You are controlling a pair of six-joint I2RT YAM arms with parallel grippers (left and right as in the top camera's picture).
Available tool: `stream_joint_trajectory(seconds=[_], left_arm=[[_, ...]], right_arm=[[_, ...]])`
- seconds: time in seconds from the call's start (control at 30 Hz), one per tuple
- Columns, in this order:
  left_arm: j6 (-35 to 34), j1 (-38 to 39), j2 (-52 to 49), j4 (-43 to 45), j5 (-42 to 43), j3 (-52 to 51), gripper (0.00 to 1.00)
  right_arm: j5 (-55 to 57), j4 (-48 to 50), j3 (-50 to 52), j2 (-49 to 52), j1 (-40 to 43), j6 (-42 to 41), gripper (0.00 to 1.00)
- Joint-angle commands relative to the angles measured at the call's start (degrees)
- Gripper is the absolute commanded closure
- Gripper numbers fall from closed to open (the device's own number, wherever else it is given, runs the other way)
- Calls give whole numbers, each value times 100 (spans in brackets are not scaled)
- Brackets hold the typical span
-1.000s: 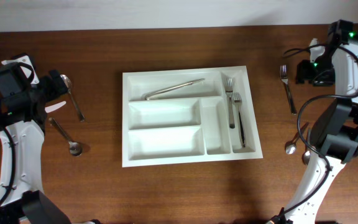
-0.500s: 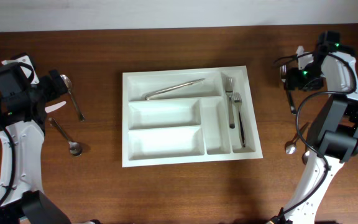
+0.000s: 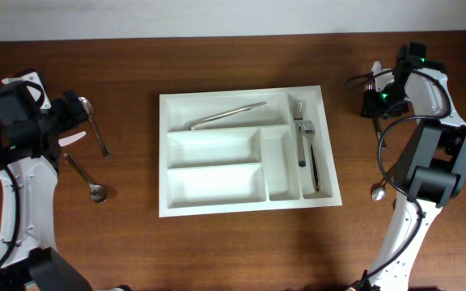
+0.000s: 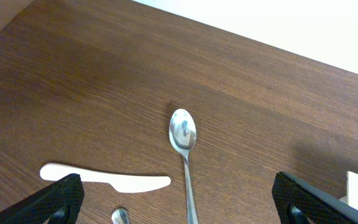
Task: Pack container
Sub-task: 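Move the right gripper right and grasp a third silver fork, then carry the fork over the tray and lower it into the right slot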
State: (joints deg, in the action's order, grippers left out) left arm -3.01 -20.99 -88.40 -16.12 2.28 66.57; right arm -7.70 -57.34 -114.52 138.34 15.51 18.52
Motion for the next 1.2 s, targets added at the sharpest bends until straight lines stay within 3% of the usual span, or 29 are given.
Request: stream_joint_trajectory(seconds=[0.0, 0.17, 0.3, 0.6, 0.87, 1.17], left_arm=[[4, -33, -31, 15, -39, 109, 1], [4, -33, -31, 15, -39, 109, 1], [4, -33, -31, 15, -39, 109, 1], [4, -33, -31, 15, -39, 109, 1], [4, -33, -31, 15, -39, 109, 1], [4, -33, -31, 15, -39, 109, 1]], right_arm=[[-70, 20, 31, 168, 33, -103, 59], [-70, 66, 31, 168, 31, -149, 74], [-70, 81, 31, 168, 31, -295, 96], [-72, -164, -68, 153, 26, -645, 96], [-236, -1163, -1139, -20, 20, -1298, 96], [-376, -2284, -2094, -960, -365, -1650, 96]])
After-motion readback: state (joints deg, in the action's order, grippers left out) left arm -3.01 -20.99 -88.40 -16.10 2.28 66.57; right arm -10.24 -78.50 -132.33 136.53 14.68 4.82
